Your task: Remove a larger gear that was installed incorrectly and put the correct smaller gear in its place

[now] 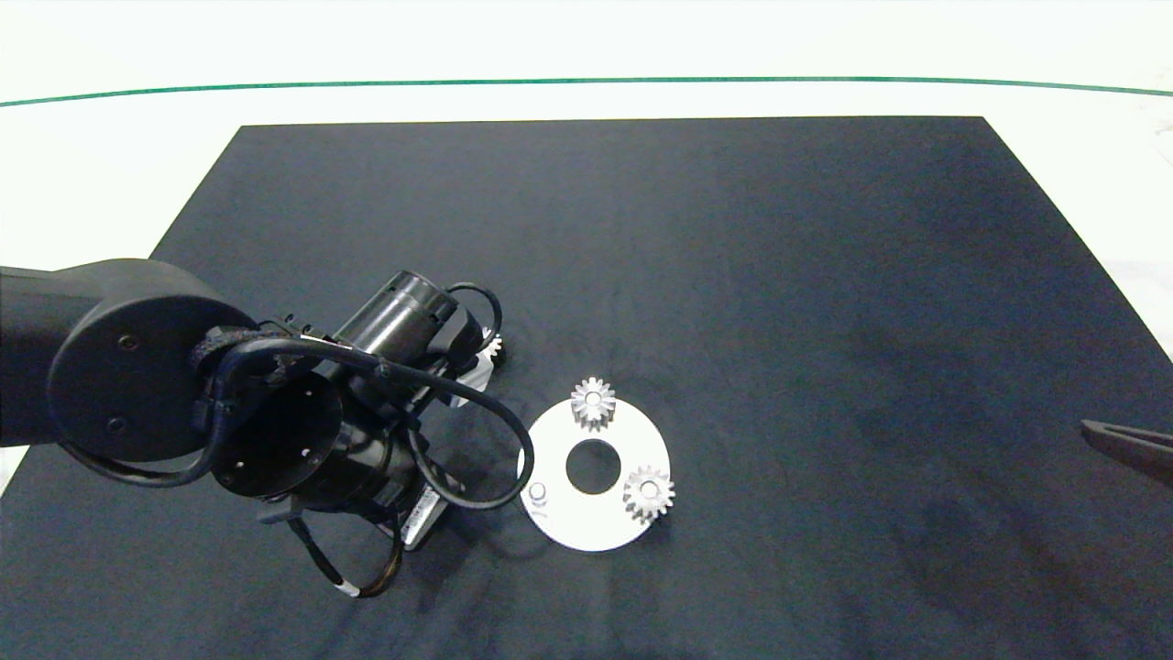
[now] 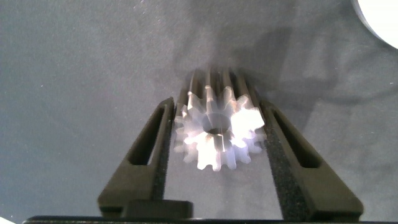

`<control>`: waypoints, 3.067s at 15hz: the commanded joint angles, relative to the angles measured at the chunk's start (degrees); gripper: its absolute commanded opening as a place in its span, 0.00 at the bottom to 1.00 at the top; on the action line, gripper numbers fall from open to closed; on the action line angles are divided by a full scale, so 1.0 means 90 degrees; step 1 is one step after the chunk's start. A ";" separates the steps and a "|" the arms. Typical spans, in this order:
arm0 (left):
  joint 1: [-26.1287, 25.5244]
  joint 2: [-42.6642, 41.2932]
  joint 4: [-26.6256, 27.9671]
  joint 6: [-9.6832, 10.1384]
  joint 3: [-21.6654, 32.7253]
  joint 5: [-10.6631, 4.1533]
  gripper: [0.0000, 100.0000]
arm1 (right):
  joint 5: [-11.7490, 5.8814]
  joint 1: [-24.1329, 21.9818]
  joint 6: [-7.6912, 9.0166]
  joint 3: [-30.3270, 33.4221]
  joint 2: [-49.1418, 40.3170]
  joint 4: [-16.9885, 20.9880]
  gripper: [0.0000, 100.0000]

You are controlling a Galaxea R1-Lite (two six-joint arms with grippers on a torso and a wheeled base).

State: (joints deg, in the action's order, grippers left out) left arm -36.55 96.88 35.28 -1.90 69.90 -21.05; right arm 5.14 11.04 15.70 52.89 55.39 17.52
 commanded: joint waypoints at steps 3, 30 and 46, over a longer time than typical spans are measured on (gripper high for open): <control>0.0008 -0.0003 0.0025 -0.0004 0.0056 -0.0005 1.00 | 0.0005 0.0003 0.0013 0.0002 -0.0003 0.0007 1.00; 0.0594 0.1921 0.1158 0.1637 0.4587 0.0445 1.00 | 0.0005 0.0003 0.0023 -0.0008 0.0007 -0.0003 1.00; 0.0946 0.2117 0.1119 0.1520 0.4567 0.0454 1.00 | 0.0005 0.0003 0.0043 -0.0028 0.0027 -0.0003 1.00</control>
State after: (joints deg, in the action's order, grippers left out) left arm -28.03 115.87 45.09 11.70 111.06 -16.84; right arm 5.14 11.04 16.04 52.68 55.54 17.41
